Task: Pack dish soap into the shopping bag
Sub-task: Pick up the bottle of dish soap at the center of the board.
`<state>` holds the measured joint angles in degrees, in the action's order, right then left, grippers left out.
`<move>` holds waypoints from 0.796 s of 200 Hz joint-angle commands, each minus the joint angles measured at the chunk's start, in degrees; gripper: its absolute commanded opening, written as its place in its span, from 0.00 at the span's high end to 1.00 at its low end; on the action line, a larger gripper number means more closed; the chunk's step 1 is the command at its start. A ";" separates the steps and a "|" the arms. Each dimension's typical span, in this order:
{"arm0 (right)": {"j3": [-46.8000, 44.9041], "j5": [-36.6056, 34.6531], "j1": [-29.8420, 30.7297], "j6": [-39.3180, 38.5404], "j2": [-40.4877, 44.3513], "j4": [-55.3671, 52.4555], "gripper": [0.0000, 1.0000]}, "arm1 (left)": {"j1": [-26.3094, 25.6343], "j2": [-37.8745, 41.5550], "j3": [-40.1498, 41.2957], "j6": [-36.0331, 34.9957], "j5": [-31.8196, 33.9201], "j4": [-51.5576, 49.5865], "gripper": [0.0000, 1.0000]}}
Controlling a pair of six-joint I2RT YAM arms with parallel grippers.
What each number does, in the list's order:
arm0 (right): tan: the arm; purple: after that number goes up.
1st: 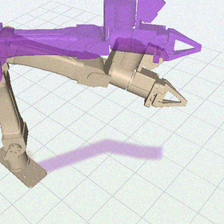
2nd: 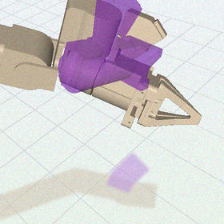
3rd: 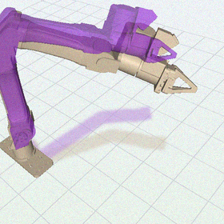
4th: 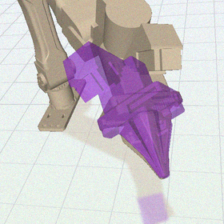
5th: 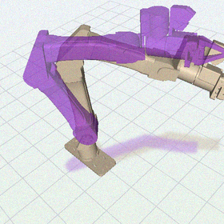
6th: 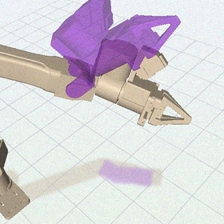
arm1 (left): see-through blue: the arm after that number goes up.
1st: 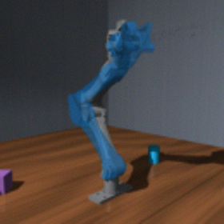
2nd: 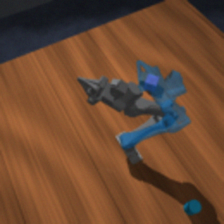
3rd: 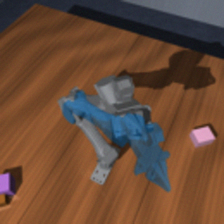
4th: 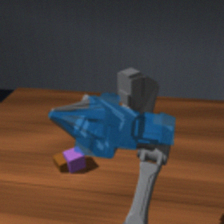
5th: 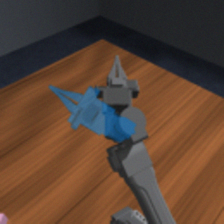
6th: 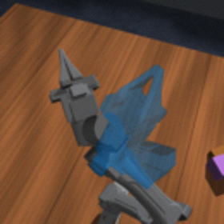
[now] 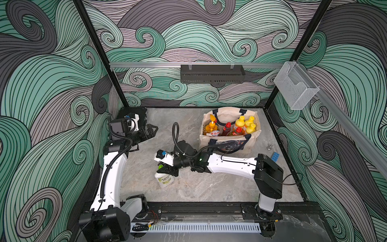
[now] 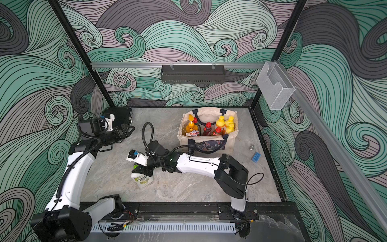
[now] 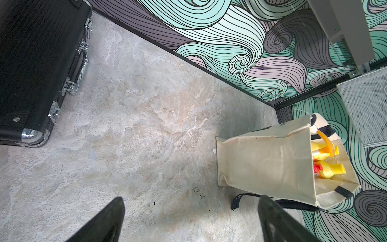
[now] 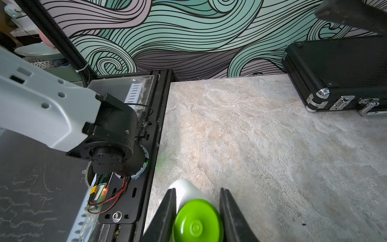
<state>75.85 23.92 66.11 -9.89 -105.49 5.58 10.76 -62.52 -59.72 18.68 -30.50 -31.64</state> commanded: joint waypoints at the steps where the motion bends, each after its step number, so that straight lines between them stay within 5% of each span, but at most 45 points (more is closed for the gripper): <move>1: -1.43 -4.85 0.34 -1.26 2.17 -0.86 1.00 | 0.31 -0.14 0.31 0.18 -0.79 0.99 0.02; 59: -2.06 -14.31 0.30 -1.87 5.63 -2.50 1.00 | 0.13 -0.73 -0.36 -0.46 -1.89 0.93 0.02; 159: -0.05 -15.80 -4.24 -0.50 13.97 -13.28 1.00 | -4.35 -2.98 -5.28 1.01 -3.54 0.42 0.02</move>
<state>74.17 9.13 63.77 -10.68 -97.43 -7.97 7.99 -64.42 -62.00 18.74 -33.08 -31.66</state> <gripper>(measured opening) 0.314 0.982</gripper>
